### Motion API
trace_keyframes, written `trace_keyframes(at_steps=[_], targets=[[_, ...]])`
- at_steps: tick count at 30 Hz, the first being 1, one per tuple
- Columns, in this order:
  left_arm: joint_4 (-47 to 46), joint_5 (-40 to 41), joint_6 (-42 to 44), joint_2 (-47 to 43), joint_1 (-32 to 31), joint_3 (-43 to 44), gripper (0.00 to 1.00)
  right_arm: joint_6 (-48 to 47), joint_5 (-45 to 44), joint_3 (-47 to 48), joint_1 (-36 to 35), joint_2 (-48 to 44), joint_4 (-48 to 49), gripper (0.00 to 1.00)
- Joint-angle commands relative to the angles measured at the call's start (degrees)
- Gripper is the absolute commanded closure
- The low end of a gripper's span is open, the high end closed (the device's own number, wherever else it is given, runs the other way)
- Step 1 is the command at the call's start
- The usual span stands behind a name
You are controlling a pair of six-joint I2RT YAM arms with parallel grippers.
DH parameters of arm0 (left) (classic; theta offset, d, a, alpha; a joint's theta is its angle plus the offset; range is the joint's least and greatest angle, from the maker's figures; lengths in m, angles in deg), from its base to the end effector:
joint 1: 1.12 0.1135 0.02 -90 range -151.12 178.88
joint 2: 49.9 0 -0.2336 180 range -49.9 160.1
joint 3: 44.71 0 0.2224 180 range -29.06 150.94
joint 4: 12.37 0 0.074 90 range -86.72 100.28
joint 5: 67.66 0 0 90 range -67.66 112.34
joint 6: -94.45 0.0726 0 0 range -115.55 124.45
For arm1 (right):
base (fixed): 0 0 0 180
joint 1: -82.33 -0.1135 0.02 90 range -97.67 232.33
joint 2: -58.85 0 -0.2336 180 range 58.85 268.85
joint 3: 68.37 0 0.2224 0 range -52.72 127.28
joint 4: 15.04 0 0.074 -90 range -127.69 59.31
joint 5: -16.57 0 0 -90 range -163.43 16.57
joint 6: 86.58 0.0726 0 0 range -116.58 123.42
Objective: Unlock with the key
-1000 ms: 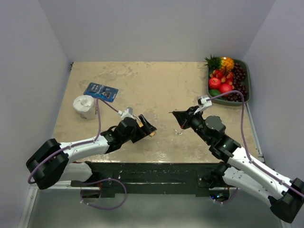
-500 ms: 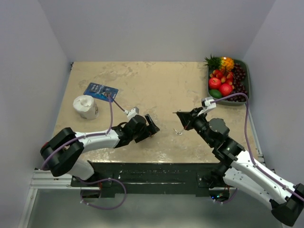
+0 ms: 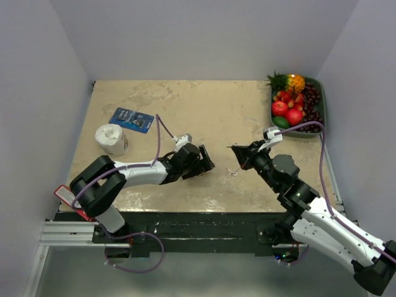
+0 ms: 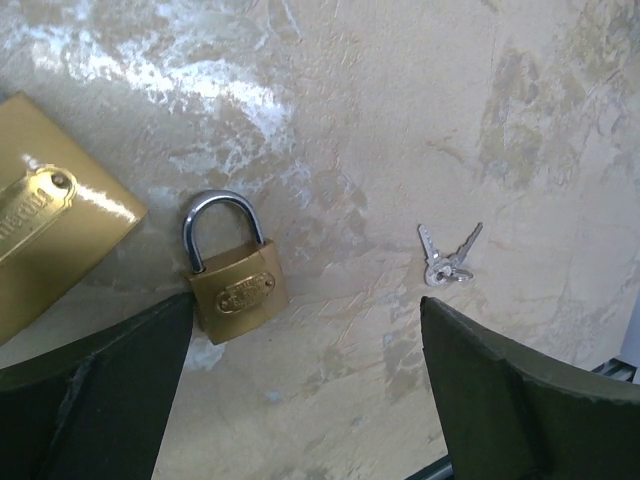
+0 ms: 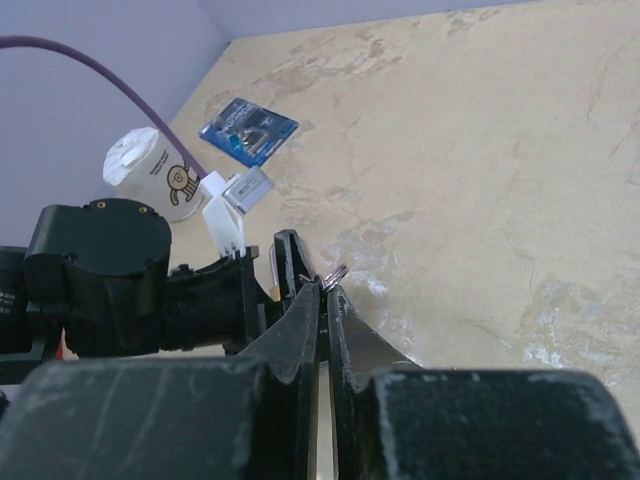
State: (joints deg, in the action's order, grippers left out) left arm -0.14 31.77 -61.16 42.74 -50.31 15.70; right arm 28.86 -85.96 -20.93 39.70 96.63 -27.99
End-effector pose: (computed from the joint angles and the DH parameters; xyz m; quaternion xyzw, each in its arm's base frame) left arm 0.2200 -0.2366 0.1262 -0.1627 0.9050 -0.2841 0.2717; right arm 0.1573 0.1234 0.2856 -0.0339 0.7259 0.3162 0.6099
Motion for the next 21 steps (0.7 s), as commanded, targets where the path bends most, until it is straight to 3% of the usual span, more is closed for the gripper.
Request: trace_keyframes(at_steps=[1, 8, 13, 21], targets=[[-0.2, 1.8, 6.1, 2.5, 1.3, 5.1, 0.01, -0.8, -1.8, 1.3, 0.2, -1.0, -0.3, 1.0], [3.3, 1.8, 14.9, 7.0, 1.9, 10.8, 0.01, 0.1, -2.0, 0.8, 0.2, -1.6, -0.5, 1.0], [12.0, 2.2, 23.7, 9.3, 0.2, 15.7, 0.03, 0.1, -2.0, 0.6, 0.3, -1.7, -0.4, 1.0], [17.0, -0.8, 39.0, 7.8, -0.2, 16.1, 0.02, 0.3, -1.6, 0.2, 0.2, -2.0, -0.8, 1.0]])
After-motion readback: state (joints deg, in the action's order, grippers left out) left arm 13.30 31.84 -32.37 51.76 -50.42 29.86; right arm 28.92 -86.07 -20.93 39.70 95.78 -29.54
